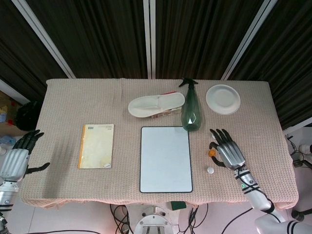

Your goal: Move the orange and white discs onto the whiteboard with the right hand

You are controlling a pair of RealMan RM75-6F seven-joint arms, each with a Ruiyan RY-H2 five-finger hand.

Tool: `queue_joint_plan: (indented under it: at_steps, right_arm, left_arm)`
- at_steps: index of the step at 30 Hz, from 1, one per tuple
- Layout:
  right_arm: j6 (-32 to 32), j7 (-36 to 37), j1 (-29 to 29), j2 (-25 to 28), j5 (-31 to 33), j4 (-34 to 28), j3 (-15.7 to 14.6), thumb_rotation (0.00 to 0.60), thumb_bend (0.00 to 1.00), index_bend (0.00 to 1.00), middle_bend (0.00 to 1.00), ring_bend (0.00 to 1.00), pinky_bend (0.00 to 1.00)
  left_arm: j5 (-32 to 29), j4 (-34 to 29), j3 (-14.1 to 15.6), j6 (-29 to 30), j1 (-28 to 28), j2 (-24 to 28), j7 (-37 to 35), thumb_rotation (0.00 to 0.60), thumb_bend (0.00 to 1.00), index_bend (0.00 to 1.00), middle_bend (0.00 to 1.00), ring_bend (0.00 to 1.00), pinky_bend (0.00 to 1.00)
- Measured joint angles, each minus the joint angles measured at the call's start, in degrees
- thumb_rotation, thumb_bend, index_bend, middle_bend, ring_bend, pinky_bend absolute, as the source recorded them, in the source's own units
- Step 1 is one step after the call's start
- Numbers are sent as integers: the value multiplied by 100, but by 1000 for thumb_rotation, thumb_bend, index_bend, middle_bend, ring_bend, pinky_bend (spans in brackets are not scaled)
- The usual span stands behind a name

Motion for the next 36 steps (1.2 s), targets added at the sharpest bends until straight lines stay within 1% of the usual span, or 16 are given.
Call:
queue_joint_plan:
  at_steps: [5,7,10,14,20,28,30,33,35,36]
  right_arm:
    - [-392,-553,629,-60,-231,-445,211,600,336,564,16,0,0]
    - [-589,-821,834,-186,-228,-518,292,600,337,565,17,0,0]
    - [-906,-1276,1120,-519,-136,-530,408,600,337,565,17,0,0]
    - [-1282,-1771,1417,-1069,174,-356,526,600,336,566,17,0,0]
    - [-1542,-2219,1788,-1582,369,116,559,600,336,566,17,0,0]
    - [-1647,-2322,1935,-1787,657,340,520,600,333,563,18,0,0]
    - [-1659,-2324,1961,-1796,696,357,497,600,326,522,18,0,0]
    - [-1692,-2319,1994,-1793,759,362,476,600,286,377,16,0,0]
    - [-1710,-2297,2018,-1777,795,343,460,600,243,260,13,0,0]
    - [-1710,-2278,2025,-1763,796,326,453,600,236,234,12,0,0]
  left_arm:
    - [-37,-20,-13,-28,2,18,6,600,0,133,91,88,181]
    - [-47,-22,-19,-31,5,24,-5,600,0,134,91,88,181]
    - [-65,-8,-19,-39,17,39,-40,600,0,133,91,88,181]
    - [-84,38,-17,-43,38,49,-104,600,0,134,91,88,181]
    - [-94,113,-9,-62,54,60,-230,600,0,134,91,88,181]
    - [-92,165,-23,-50,64,73,-264,600,0,134,91,88,180]
    - [-99,173,-23,-62,65,78,-265,600,0,135,91,88,180]
    - [-108,172,-27,-78,63,83,-271,600,0,135,91,88,180]
    - [-106,166,-30,-79,61,84,-269,600,0,135,91,88,180]
    - [-103,163,-31,-78,60,85,-266,600,0,135,91,88,180]
